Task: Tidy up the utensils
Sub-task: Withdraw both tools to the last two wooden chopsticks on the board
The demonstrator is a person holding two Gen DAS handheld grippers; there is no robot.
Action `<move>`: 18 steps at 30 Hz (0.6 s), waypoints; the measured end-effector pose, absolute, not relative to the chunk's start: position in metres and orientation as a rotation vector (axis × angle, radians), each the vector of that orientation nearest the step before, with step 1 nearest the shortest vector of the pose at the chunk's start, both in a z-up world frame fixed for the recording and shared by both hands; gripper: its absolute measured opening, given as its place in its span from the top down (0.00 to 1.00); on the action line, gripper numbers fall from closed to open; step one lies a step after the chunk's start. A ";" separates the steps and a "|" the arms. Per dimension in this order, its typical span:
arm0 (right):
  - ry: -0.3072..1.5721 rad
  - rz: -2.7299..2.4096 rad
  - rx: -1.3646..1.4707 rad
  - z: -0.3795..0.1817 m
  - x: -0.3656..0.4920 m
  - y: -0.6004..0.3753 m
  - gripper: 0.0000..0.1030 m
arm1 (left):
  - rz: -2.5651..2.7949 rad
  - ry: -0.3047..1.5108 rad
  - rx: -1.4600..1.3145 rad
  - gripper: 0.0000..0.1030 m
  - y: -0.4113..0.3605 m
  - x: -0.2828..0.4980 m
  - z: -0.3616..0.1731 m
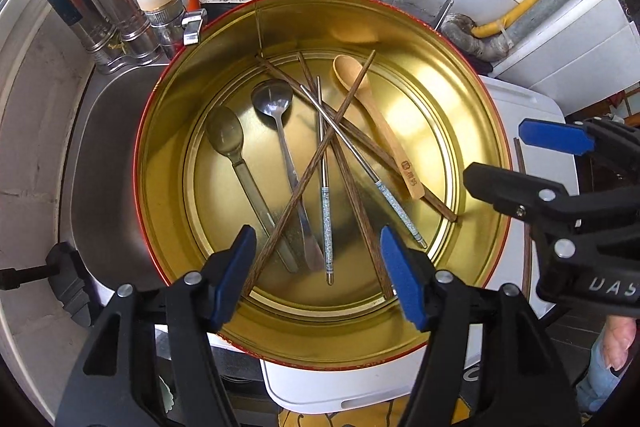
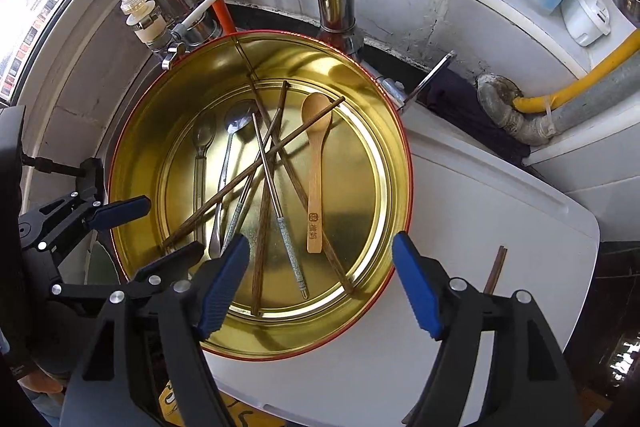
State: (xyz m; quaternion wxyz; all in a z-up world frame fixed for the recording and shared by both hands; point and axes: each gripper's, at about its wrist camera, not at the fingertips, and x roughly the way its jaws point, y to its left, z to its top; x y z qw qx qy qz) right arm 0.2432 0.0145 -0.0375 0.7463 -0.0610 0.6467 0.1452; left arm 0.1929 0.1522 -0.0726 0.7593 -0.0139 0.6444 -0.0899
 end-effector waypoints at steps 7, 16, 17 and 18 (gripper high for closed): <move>1.319 0.262 -0.135 -0.021 0.228 -0.022 0.19 | -0.263 1.408 -0.063 0.38 0.127 0.182 -0.061; 1.351 0.052 -0.019 -0.036 0.207 -0.133 0.15 | -0.486 1.406 -0.056 0.36 0.037 0.158 -0.048; 1.369 0.035 -0.014 -0.042 0.205 -0.142 0.15 | -0.502 1.407 -0.039 0.35 0.027 0.155 -0.049; 1.391 0.021 -0.008 -0.049 0.202 -0.150 0.15 | -0.514 1.412 -0.016 0.35 0.016 0.153 -0.052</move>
